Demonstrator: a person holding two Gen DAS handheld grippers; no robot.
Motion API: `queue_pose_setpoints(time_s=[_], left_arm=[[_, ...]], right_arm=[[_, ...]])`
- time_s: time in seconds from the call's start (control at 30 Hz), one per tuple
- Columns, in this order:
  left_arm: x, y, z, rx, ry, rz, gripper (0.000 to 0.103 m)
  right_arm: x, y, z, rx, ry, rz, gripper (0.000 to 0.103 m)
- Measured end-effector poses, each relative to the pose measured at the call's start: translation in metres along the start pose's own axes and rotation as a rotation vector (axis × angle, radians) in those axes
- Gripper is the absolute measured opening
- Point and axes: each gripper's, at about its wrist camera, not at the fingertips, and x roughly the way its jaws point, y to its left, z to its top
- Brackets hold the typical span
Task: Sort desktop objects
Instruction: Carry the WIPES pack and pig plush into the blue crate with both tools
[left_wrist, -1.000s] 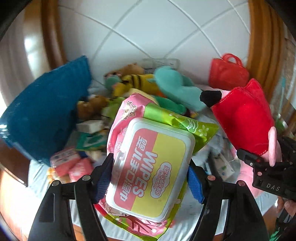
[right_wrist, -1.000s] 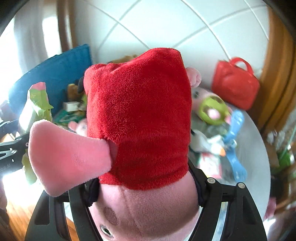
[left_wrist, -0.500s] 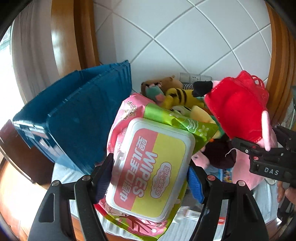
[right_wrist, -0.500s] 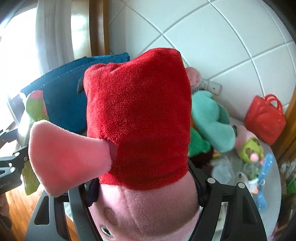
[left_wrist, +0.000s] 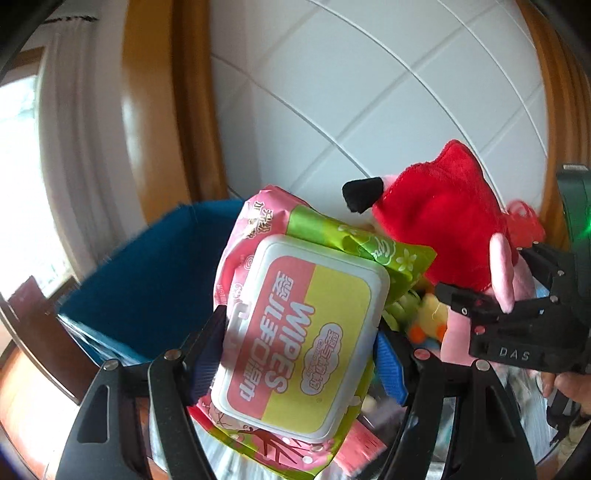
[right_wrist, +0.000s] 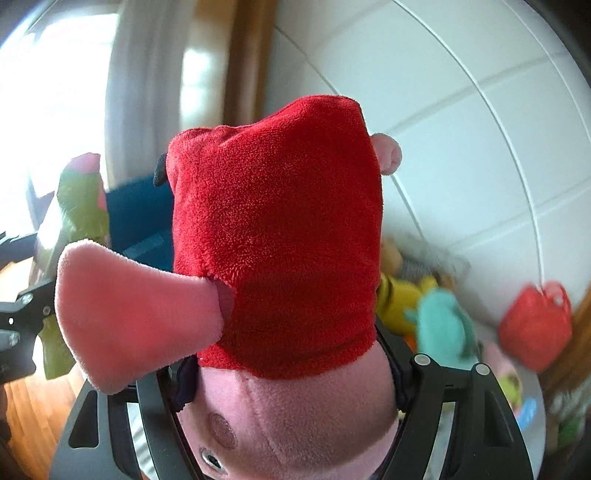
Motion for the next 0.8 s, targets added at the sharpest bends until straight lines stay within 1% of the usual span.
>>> queue_pose_setpoints(time_s=[0.07, 0.17, 0.27, 0.33, 0.37, 0.43, 0.5, 0.57, 0.63, 0.73, 0.8], left_arm=[[-0.002, 0.024, 0.019, -0.021, -0.018, 0.045, 0.072], [0.004, 0.069, 0.045, -0.06, -0.008, 0.1, 0.072], [0.019, 0.115, 0.064, -0.07, 0.028, 0.158, 0.072], [0.034, 0.142, 0.072, -0.075, 0.059, 0.178, 0.072], [0.045, 0.157, 0.075, -0.078, 0.085, 0.177, 0.073], [0.074, 0.189, 0.077, -0.096, 0.156, 0.164, 0.073], [0.11, 0.221, 0.076, -0.11, 0.235, 0.141, 0.073], [0.147, 0.244, 0.073, -0.1, 0.293, 0.134, 0.073], [0.184, 0.266, 0.07, -0.09, 0.351, 0.127, 0.073], [0.247, 0.291, 0.072, -0.071, 0.432, 0.107, 0.073], [0.287, 0.297, 0.073, -0.06, 0.481, 0.088, 0.073]], right_arm=[[0.001, 0.01, 0.022, -0.017, -0.029, 0.036, 0.077], [0.01, 0.03, 0.06, -0.031, -0.047, 0.12, 0.078], [0.03, 0.057, 0.102, -0.05, -0.035, 0.185, 0.078], [0.048, 0.075, 0.129, -0.05, -0.016, 0.221, 0.078], [0.06, 0.084, 0.141, -0.044, -0.001, 0.235, 0.078], [0.091, 0.104, 0.163, -0.024, 0.044, 0.249, 0.078], [0.126, 0.121, 0.181, 0.007, 0.092, 0.253, 0.079], [0.163, 0.137, 0.196, 0.046, 0.14, 0.254, 0.079], [0.216, 0.157, 0.211, 0.09, 0.212, 0.234, 0.079], [0.284, 0.168, 0.221, 0.113, 0.305, 0.161, 0.079], [0.316, 0.177, 0.224, 0.127, 0.358, 0.12, 0.079]])
